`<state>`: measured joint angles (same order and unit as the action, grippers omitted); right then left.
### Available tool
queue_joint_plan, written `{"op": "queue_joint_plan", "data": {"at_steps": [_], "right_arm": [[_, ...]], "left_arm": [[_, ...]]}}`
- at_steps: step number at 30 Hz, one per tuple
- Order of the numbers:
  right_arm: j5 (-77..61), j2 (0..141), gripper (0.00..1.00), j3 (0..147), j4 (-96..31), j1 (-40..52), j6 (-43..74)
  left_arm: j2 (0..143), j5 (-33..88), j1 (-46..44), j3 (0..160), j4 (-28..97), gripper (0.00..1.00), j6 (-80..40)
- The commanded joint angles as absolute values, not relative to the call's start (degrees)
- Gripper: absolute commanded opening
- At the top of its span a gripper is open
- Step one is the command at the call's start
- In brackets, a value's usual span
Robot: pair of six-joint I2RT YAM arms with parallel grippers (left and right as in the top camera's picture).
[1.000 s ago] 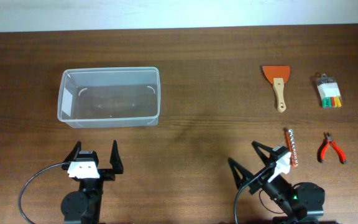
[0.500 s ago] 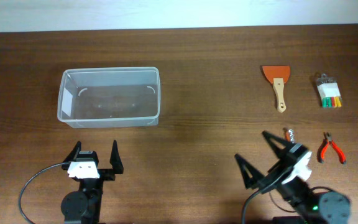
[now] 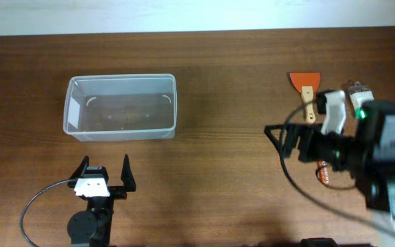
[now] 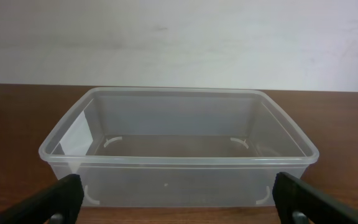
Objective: Pack container
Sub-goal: 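Raise both grippers and swing them toward the clear plastic container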
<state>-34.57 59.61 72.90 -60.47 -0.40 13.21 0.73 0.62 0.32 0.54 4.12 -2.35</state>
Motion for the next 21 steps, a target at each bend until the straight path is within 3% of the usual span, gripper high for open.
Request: {"op": "queue_joint_plan", "data": {"at_steps": [1, 10, 21], "right_arm": [[-37.0, 64.9, 0.99, 75.5, -62.7, -0.6, 12.2], [4.6, 68.5, 0.99, 81.4, -79.7, 12.0, 23.4], [7.9, 69.6, 0.99, 86.6, -82.9, 16.5, 25.3]], "left_arm": [[0.3, 0.6, 0.0, 0.5, 4.7, 0.99, -1.7], [0.3, 0.6, 0.0, 0.5, 4.7, 0.99, -1.7], [0.3, 0.6, 0.1, 0.5, 4.5, 0.99, -1.7]]}}
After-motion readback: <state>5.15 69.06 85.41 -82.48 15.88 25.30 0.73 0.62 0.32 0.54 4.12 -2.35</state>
